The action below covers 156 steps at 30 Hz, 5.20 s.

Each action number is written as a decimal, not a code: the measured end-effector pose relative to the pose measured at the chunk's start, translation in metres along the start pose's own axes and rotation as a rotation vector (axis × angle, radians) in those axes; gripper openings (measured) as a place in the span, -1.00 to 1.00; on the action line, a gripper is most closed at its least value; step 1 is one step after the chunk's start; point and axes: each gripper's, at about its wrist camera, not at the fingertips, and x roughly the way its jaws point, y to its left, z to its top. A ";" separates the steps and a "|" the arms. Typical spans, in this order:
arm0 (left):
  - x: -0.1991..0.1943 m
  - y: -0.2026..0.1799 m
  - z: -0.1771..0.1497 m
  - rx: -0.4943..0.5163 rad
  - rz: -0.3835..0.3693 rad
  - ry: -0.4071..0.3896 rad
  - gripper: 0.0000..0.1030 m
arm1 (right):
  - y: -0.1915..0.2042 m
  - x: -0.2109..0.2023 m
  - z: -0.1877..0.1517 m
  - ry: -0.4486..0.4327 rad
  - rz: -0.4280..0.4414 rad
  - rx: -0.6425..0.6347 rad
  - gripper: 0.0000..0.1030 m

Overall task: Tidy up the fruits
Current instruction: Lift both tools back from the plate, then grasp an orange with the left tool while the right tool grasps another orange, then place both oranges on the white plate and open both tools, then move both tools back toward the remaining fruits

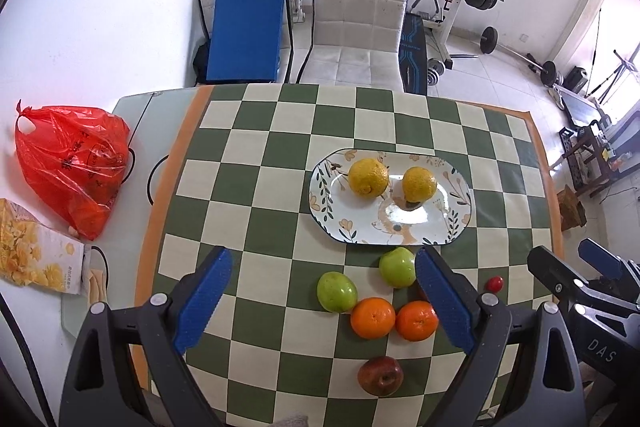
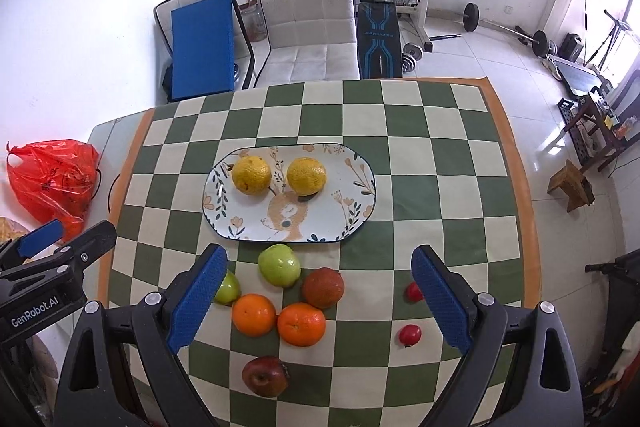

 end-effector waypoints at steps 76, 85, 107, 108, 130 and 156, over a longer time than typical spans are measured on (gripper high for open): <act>0.255 -0.077 -0.115 0.108 0.005 0.589 0.18 | -0.024 0.248 -0.141 0.565 0.109 0.105 0.49; 0.245 -0.076 -0.120 0.106 0.006 0.571 0.17 | -0.006 0.246 -0.145 0.530 0.064 0.058 0.32; 0.181 -0.033 0.035 -0.011 -0.143 0.390 0.17 | 0.003 0.190 -0.015 0.322 0.232 0.116 0.30; 0.191 -0.031 0.041 -0.004 -0.132 0.401 0.17 | 0.005 0.197 -0.003 0.317 0.215 0.102 0.30; 0.289 -0.016 0.061 -0.021 -0.081 0.588 0.20 | -0.006 0.294 0.048 0.458 0.050 -0.046 0.60; 0.129 -0.001 0.019 -0.016 0.053 0.200 0.76 | -0.018 0.151 0.031 0.209 -0.049 -0.006 0.86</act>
